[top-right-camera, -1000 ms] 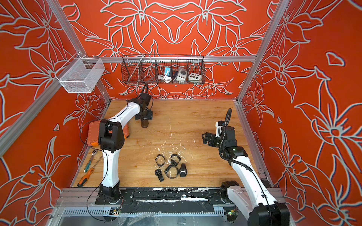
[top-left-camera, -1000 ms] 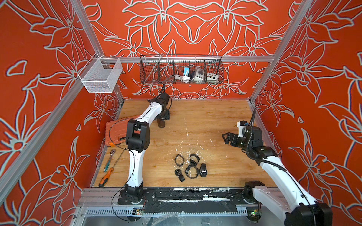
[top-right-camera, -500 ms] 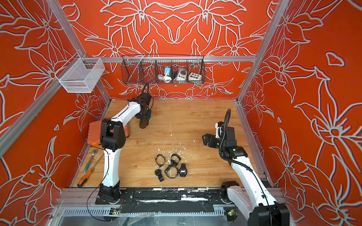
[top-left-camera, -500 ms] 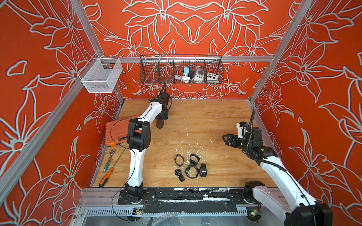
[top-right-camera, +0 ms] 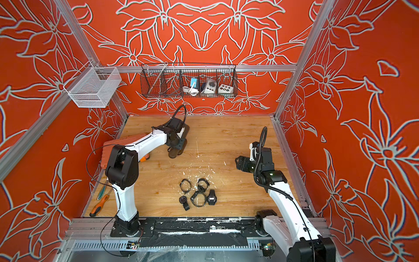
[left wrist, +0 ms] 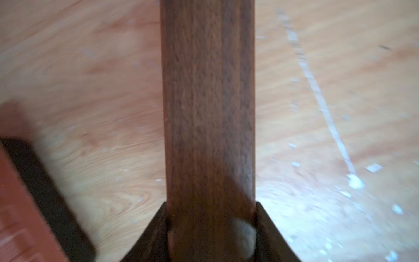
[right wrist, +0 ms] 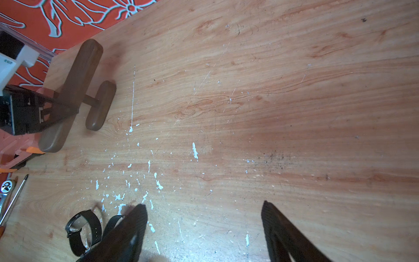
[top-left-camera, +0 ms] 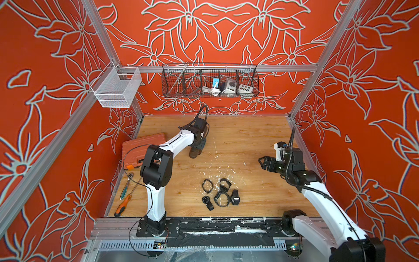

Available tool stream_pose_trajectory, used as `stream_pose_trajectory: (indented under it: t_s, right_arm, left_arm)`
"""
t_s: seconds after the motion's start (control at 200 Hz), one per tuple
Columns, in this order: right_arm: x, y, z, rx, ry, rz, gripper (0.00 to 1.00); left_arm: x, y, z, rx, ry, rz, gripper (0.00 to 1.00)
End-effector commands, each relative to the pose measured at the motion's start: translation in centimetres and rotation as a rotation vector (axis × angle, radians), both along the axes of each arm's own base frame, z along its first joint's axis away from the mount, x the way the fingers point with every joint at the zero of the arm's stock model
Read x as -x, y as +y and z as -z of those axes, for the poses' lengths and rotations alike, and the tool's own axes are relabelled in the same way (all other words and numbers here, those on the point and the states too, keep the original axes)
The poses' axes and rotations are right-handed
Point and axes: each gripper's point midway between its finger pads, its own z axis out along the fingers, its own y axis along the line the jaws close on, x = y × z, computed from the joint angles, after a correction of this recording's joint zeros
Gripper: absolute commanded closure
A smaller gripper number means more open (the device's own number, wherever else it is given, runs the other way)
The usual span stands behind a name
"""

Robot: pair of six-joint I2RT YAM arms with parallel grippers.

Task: Place watch on stand
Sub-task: Place the stand at the center of the board.

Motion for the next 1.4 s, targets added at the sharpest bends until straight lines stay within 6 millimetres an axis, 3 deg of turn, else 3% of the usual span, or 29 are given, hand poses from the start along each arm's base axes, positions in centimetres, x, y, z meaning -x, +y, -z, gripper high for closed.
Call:
stream_pose_trajectory:
  t_s: [0.0, 0.1, 0.235, 0.385, 0.5, 0.63, 0.911, 1.271, 1.356, 1.381, 1.396]
  right_arm:
    - [0.3, -0.2, -0.6, 0.014, -0.015, 0.007, 0.18]
    - [0.4, -0.2, -0.5, 0.015, -0.015, 0.009, 0.18]
    - [0.5, -0.2, -0.6, 0.017, -0.012, 0.006, 0.17]
    - [0.9, -0.4, -0.3, 0.018, -0.012, 0.014, 0.17]
    - [1.2, -0.5, 0.0, 0.018, -0.004, 0.017, 0.17]
    - [1.3, -0.6, 0.3, 0.020, 0.001, 0.020, 0.17]
    - [1.5, -0.6, 0.5, 0.014, 0.009, 0.025, 0.17]
    - [2.2, -0.8, 0.6, 0.028, 0.013, 0.026, 0.16]
    - [2.3, -0.9, 0.7, 0.033, 0.014, 0.028, 0.16]
    - [2.3, -1.0, 0.7, 0.036, 0.014, 0.029, 0.16]
    - [2.4, -1.0, 0.8, 0.038, 0.015, 0.030, 0.16]
  left_arm:
    - [2.0, -5.3, -2.1, 0.123, -0.043, 0.266, 0.74]
    - [4.6, -7.6, -2.0, 0.146, -0.037, 0.461, 0.75]
    - [7.3, -9.0, -2.0, 0.121, -0.026, 0.667, 0.76]
    - [9.1, -9.9, -2.8, 0.115, -0.072, 0.861, 0.77]
    - [9.1, -10.0, -4.0, 0.082, -0.102, 0.941, 0.77]
    - [10.8, -10.7, -4.0, 0.054, -0.106, 1.182, 0.77]
    - [8.4, -9.9, -2.7, -0.105, -0.050, 1.256, 0.77]
    - [6.1, -11.2, -1.2, -0.102, -0.017, 1.268, 0.77]
    - [5.5, -11.2, -0.7, -0.115, -0.028, 1.249, 0.65]
    - [5.5, -11.2, -0.5, -0.119, -0.029, 1.247, 0.51]
    - [5.5, -11.1, -0.4, -0.119, -0.030, 1.248, 0.34]
